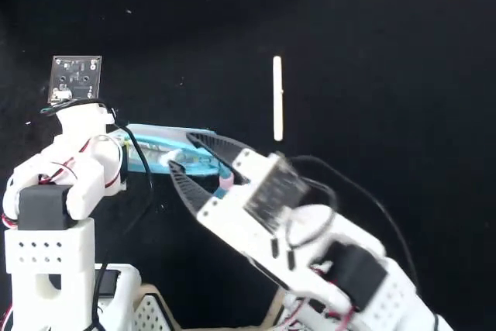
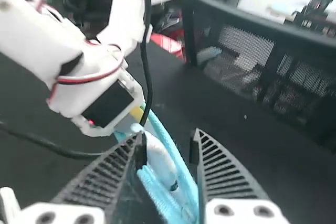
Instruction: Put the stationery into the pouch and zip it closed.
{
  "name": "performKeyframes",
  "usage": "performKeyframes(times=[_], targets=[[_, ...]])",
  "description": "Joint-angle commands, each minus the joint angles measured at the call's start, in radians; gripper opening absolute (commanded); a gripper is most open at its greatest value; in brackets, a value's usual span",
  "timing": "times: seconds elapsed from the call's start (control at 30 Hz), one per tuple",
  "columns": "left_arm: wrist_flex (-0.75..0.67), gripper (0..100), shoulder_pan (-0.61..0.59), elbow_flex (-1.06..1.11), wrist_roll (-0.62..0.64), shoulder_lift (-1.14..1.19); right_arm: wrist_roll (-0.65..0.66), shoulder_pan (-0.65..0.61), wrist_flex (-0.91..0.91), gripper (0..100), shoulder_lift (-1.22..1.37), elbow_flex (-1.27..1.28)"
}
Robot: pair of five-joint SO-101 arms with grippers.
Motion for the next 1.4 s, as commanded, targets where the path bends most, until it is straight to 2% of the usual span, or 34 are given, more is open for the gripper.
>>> performKeyframes(times=[0.0, 0.17, 0.37, 0.47, 0.83, 1.0, 1.13, 1.37], targets=[[-0.011, 3, -0.01, -0.001, 0.008, 0.0, -0.011, 0.011, -0.112, 13.4, 0.085, -0.022], [-0.011, 3, -0.01, -0.001, 0.008, 0.0, -0.011, 0.009, -0.167, 13.4, 0.139, -0.022], [-0.011, 3, -0.01, -0.001, 0.008, 0.0, -0.006, 0.014, -0.044, 13.4, 0.047, -0.019], [-0.011, 3, -0.01, -0.001, 0.008, 0.0, -0.006, 0.014, -0.038, 13.4, -0.007, 0.007], [-0.017, 3, -0.007, -0.012, 0.008, 0.0, -0.005, -0.009, -0.437, 13.4, 0.027, 0.329], [-0.009, 3, -0.008, -0.051, 0.008, -0.002, -0.005, 0.021, -0.532, 13.4, 0.127, 0.357], [-0.015, 3, -0.007, -0.05, 0.002, -0.038, -0.005, 0.029, -0.485, 13.4, 0.142, 0.282], [-0.02, 3, -0.004, -0.07, 0.0, -0.199, -0.005, -0.041, -0.308, 13.4, 0.077, 0.177]])
